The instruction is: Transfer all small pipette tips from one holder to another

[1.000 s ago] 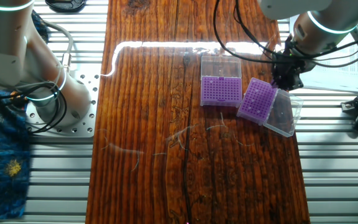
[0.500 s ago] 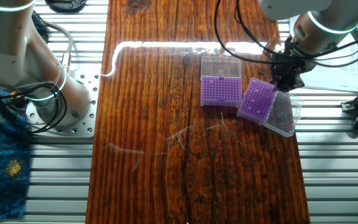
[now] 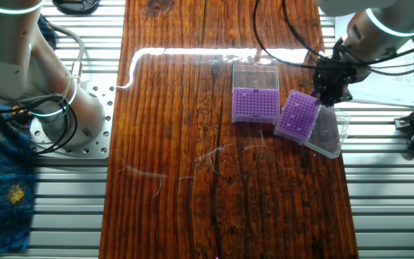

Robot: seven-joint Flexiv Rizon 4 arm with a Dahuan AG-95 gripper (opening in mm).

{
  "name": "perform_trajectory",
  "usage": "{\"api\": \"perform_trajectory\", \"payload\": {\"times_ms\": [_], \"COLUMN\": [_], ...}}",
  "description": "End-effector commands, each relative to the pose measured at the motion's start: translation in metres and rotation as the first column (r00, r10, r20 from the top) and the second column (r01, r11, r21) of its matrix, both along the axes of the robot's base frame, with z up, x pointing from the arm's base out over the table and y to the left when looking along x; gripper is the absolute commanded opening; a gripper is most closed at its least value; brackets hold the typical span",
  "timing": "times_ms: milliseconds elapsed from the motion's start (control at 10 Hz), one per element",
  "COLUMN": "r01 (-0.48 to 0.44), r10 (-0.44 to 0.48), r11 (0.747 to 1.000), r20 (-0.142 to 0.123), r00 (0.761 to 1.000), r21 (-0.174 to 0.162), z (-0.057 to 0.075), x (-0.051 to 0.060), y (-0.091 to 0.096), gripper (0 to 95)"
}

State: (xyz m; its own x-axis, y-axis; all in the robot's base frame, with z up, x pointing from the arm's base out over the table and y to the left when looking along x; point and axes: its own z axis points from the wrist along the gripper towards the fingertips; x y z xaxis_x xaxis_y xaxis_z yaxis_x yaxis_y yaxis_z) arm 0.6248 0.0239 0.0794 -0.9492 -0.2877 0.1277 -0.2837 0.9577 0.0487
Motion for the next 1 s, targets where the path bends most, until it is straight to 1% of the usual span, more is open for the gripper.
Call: {"api": "perform_trajectory", "payload": {"times_ms": [100, 200, 300, 500, 900, 1000], "r01": [-0.013, -0.011, -0.003, 0.021, 0.025, 0.024], "r10": [0.013, 0.011, 0.003, -0.021, -0.025, -0.023], "r11": [1.0, 1.0, 1.0, 1.0, 1.0, 1.0], "r20": [0.033, 0.031, 0.033, 0.042, 0.059, 0.059], "r00": [0.999, 0.999, 0.999, 0.999, 0.998, 0.998], "r21": [0.003, 0.0, 0.0, -0.005, -0.004, -0.008], "z": [0.002, 0.004, 0.006, 0.005, -0.004, -0.004], "x": [-0.021, -0.029, -0.042, -0.059, -0.082, -0.084], "y": [-0.007, -0.008, -0.007, -0.001, 0.007, 0.009], "gripper": [19.0, 19.0, 19.0, 19.0, 19.0, 19.0]}}
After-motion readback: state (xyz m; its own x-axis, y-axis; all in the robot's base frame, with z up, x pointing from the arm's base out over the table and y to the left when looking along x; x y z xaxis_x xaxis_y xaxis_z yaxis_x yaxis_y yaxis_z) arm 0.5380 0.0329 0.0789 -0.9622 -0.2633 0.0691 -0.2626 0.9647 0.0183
